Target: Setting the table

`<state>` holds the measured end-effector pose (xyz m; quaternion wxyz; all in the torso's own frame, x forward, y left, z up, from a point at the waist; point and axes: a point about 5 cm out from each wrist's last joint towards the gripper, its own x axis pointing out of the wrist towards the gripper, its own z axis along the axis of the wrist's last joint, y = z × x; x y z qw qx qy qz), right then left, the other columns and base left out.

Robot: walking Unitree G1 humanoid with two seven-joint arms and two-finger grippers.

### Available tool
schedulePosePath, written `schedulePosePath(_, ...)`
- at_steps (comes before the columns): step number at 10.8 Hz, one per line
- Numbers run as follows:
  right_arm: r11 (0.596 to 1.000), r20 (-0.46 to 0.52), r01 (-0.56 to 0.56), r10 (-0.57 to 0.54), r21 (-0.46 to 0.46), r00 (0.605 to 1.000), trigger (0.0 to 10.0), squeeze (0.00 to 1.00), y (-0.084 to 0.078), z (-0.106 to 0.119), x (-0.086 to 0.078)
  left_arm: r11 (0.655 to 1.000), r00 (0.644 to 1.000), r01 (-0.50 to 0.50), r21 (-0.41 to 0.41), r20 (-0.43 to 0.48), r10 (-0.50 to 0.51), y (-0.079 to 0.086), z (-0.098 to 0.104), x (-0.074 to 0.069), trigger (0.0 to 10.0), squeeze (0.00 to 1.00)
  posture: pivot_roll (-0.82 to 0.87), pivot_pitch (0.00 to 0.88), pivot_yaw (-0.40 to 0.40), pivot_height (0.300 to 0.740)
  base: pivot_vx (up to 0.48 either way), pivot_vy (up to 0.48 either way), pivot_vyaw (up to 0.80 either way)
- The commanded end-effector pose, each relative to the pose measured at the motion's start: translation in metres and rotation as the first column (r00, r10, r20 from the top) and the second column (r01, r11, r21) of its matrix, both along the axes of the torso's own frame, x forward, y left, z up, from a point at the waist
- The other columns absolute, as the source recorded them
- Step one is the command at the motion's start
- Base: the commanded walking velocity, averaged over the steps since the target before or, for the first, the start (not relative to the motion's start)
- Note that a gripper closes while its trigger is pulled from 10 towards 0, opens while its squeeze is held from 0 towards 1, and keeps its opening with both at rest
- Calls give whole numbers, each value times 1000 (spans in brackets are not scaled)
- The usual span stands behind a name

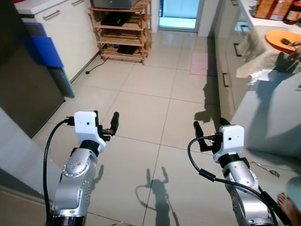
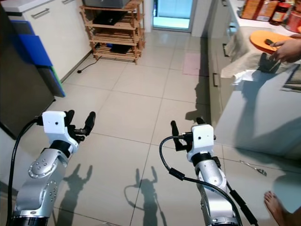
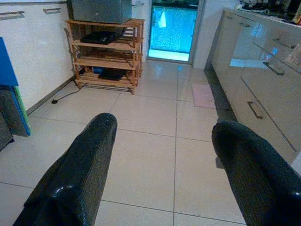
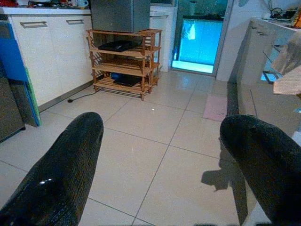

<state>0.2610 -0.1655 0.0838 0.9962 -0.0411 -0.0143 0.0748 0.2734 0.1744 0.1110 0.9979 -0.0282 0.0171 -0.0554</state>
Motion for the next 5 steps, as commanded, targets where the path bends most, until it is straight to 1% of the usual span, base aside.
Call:
schedulePosePath(1,1000,18,-8,8,4,1000,10000,0,1,3,2,1000,1000,-7,10,-15,7,2,-3,-1,10000,0,-111,0,46,740,0,0,0)
schedulePosePath(4,1000,25,-9,9,6,1000,10000,0,5,6,2,1000,1000,-11,22,-4,11,2,0,0,10000,0,-101,0,42,740,0,0,0)
schedulePosePath(5,1000,34,17,-17,4,999,10000,0,0,8,1,1000,1000,-6,28,-4,6,2,-2,-2,10000,0,-101,0,42,740,0,0,0)
